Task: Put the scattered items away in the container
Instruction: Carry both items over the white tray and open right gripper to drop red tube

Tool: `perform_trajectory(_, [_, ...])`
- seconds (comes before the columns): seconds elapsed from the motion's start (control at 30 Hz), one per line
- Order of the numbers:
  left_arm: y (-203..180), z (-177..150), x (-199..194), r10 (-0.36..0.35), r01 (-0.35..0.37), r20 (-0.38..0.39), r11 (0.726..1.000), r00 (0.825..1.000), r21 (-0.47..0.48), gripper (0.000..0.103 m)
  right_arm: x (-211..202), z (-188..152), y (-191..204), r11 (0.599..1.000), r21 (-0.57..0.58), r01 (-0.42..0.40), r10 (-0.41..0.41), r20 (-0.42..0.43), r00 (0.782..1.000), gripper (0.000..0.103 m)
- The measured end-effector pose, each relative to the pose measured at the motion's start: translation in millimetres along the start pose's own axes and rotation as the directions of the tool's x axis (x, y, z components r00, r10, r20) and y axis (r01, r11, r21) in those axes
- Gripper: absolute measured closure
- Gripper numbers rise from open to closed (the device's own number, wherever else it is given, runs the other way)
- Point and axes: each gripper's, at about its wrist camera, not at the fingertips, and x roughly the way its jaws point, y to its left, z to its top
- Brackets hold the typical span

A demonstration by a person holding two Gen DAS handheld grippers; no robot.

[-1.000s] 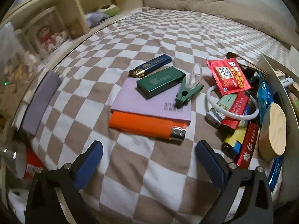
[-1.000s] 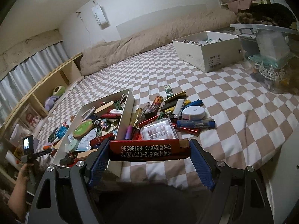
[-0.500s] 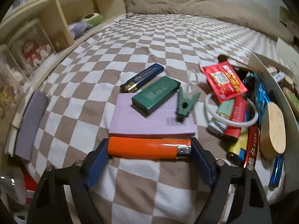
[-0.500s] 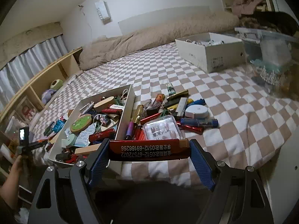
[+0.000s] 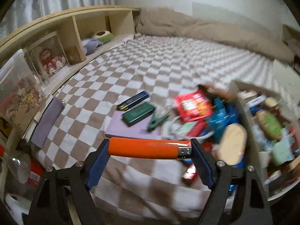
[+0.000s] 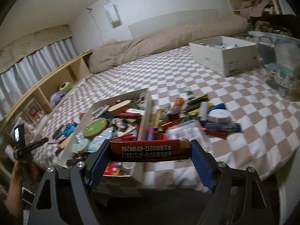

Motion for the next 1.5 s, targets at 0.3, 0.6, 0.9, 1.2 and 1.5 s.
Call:
perform_trajectory(0.3, [-50, 2, -45, -0.106, 0.108, 0.059, 0.994, 0.993, -0.03, 0.019, 19, 2, 43, 0.992, -0.078, -0.094, 0.094, -0.01, 0.996, 0.02])
perform_trajectory(0.6, [-88, -2, -65, -0.21, 0.211, 0.075, 0.978, 0.975, 0.004, 0.019, 33, 10, 65, 0.986, -0.077, -0.151, 0.149, -0.03, 0.988, 0.02])
perform_trajectory(0.9, [-125, -9, -75, -0.279, 0.274, 0.082, 0.959, 0.957, 0.072, 0.019, 71, 16, 86, 0.982, -0.105, -0.159, 0.146, -0.123, 0.982, 0.02])
perform_trajectory(1.2, [-148, -15, -66, -0.312, 0.308, 0.044, 0.947, 0.949, 0.089, 0.019, 108, 34, 96, 0.981, -0.136, -0.139, 0.114, -0.179, 0.977, 0.02])
perform_trajectory(1.5, [-168, -17, -63, -0.366, 0.364, 0.02, 0.928, 0.93, 0.076, 0.019, 133, 40, 93, 0.986, -0.143, -0.081, 0.044, -0.247, 0.968, 0.01])
